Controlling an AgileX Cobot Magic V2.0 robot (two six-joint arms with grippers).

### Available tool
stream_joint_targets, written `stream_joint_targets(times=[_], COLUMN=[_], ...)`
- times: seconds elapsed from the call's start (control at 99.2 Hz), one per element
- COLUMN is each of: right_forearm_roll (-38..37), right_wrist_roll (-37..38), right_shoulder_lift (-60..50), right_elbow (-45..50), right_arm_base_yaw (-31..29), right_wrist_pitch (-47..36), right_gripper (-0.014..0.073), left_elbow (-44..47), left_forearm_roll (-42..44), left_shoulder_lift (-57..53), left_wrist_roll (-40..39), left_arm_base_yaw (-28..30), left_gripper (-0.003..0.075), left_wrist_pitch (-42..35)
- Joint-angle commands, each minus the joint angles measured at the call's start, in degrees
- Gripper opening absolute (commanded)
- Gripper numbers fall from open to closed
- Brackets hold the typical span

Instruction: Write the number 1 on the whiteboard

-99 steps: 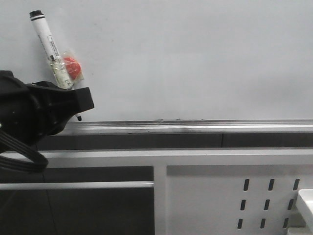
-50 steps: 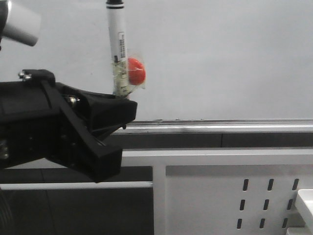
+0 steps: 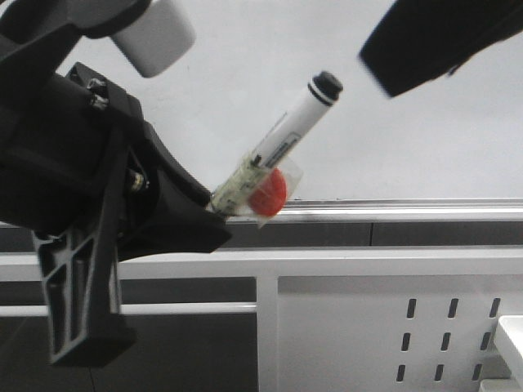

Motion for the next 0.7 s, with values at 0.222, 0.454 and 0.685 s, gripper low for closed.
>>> stream_joint_targets(times=[0.222,0.454,0.685], right_forearm_roll=[0.69,-0.47,-3.12], right_wrist_roll=[-0.87,-0.87,-0.87], right_shoulder_lift=[6.26,9.22,9.36], right_elbow=[-5.96,-6.63,-6.63], right_arm_base_yaw=[5.35,6.84,6.84], right_wrist_pitch=[-4.40,-7.06,-8.32], right_gripper=[0.0433,0.0433,0.0433], left_elbow=[-5.26,-6.89,-6.89], left_forearm_roll=[3.57,3.57,3.57], left_shoulder_lift=[-1.74,-2.23,-4.72], left_wrist_roll=[0.39,0.39,0.28], left_arm_base_yaw=[-0.26,-0.26,-0.26], left_gripper=[-0.0020,-0.0020,-0.0020], left_wrist_pitch=[5.21,5.33,3.32])
